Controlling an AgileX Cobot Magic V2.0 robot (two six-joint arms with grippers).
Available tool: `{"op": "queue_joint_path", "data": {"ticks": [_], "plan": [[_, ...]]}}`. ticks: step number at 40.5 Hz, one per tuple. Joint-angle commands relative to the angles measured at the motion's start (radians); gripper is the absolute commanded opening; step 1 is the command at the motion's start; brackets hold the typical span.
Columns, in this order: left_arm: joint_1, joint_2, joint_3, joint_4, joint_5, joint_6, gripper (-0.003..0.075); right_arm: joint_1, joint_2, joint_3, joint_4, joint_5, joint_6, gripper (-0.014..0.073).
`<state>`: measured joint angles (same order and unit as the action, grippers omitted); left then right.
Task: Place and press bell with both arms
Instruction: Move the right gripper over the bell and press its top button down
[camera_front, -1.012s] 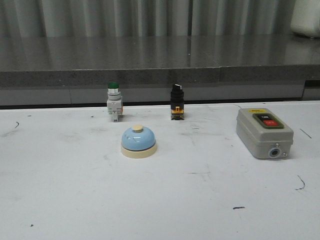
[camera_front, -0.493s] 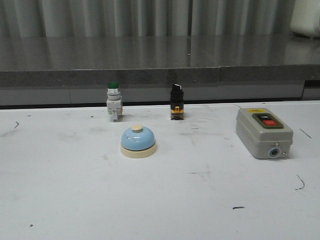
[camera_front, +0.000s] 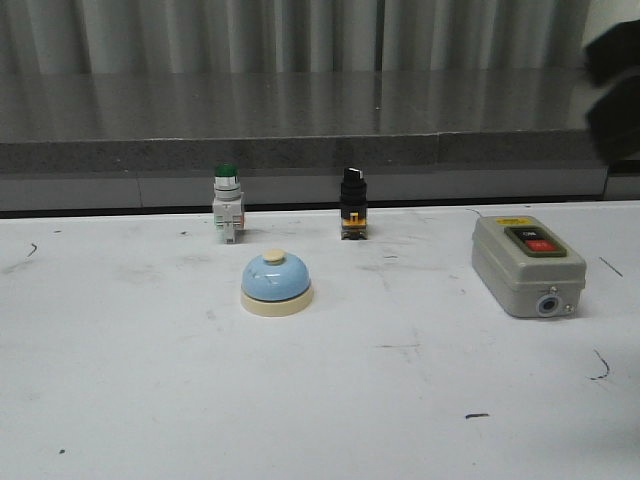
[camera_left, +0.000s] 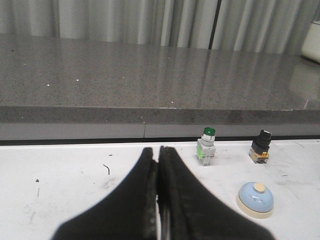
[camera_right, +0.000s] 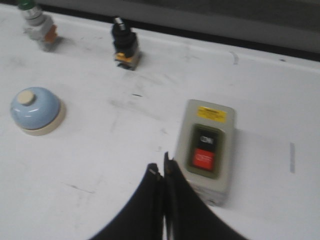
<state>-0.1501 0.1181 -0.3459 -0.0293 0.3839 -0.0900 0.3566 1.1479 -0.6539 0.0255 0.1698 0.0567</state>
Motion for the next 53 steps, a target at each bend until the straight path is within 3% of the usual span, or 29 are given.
{"op": "queue_joint_path", "data": {"ticks": [1, 12, 28, 38, 53], "plan": [[0.003, 0.010, -0.026, -0.011, -0.086, -0.007, -0.0013, 0.076, 0.110, -0.123, 0.002, -0.052, -0.003, -0.0067], [0.003, 0.010, -0.026, -0.011, -0.086, -0.007, -0.0013, 0.230, 0.405, -0.409, 0.008, 0.055, -0.003, -0.0067], [0.003, 0.010, -0.026, -0.011, -0.086, -0.007, -0.0013, 0.306, 0.686, -0.720, 0.009, 0.140, -0.003, -0.0067], [0.003, 0.010, -0.026, -0.011, -0.086, -0.007, -0.0013, 0.306, 0.768, -0.812, 0.009, 0.177, -0.003, -0.0067], [0.003, 0.010, -0.026, -0.011, -0.086, -0.007, -0.0013, 0.306, 0.779, -0.820, 0.009, 0.165, -0.003, -0.0067]]}}
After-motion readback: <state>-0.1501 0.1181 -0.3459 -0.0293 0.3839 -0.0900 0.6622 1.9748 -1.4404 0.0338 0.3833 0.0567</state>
